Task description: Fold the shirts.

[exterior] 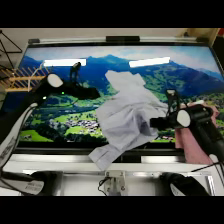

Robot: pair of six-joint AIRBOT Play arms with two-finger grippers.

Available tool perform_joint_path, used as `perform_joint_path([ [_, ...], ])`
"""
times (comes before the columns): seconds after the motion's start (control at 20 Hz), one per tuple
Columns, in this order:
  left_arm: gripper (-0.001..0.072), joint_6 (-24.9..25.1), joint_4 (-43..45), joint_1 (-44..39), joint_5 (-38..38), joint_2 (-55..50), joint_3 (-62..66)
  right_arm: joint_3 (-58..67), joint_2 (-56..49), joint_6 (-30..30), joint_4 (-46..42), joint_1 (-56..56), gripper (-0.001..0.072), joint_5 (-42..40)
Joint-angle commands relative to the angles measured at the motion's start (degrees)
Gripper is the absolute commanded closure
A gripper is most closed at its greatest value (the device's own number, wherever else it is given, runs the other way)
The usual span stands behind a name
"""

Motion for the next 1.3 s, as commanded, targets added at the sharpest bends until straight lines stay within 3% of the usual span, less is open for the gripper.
perform_joint_path([
  [0.0,0.0110,2.62,0.28,0.20,-7.45,-13.44,13.18,-0.37,0.07,0.59,1.86,0.02,0.0648,-1.01],
  [0.2,0.0111,4.24,0.00,0.13,-15.02,-19.65,17.75,-0.37,0.07,0.61,1.79,0.02,0.0647,-4.96],
  [0.6,0.0127,7.04,-1.46,-3.87,-12.72,-20.83,17.75,-0.37,0.07,1.66,1.81,0.02,0.0647,-15.28],
  [0.65,0.0283,7.02,-1.46,-4.17,-12.74,-21.03,17.75,-0.37,0.07,1.70,1.81,0.02,0.0647,-15.28],
  [0.7,0.0568,7.02,-1.46,-4.17,-12.68,-21.00,17.81,-0.37,0.07,1.70,1.77,0.02,0.0647,-15.45],
  [0.75,0.0652,6.88,-1.46,-4.02,-12.79,-20.94,18.18,-0.35,0.07,1.68,1.53,0.02,0.0647,-16.35],
  [0.8,0.0653,6.78,-1.49,-3.58,-12.85,-20.76,19.06,-0.31,0.07,1.68,1.16,0.00,0.0647,-18.47],
  [0.9,0.0653,5.16,-1.49,-2.23,-12.13,-19.89,22.51,0.28,0.07,3.74,0.07,0.00,0.0647,-28.33],
  [0.95,0.0654,4.09,-1.49,-1.42,-11.19,-19.17,25.16,0.98,0.07,5.53,0.07,0.00,0.0647,-37.00],
  [1.1,0.0653,-0.02,-1.49,1.40,-4.72,-16.24,37.07,1.77,-0.66,8.11,0.85,-1.27,0.0648,-72.91],
  [1.15,0.0654,-2.51,-1.53,2.34,-0.87,-14.71,41.07,3.72,-1.88,10.62,4.52,-2.93,0.0648,-81.29],
  [1.25,0.0653,-3.72,-4.44,4.00,10.12,-8.46,41.81,10.80,-4.09,13.27,12.52,-5.55,0.0647,-85.59],
])
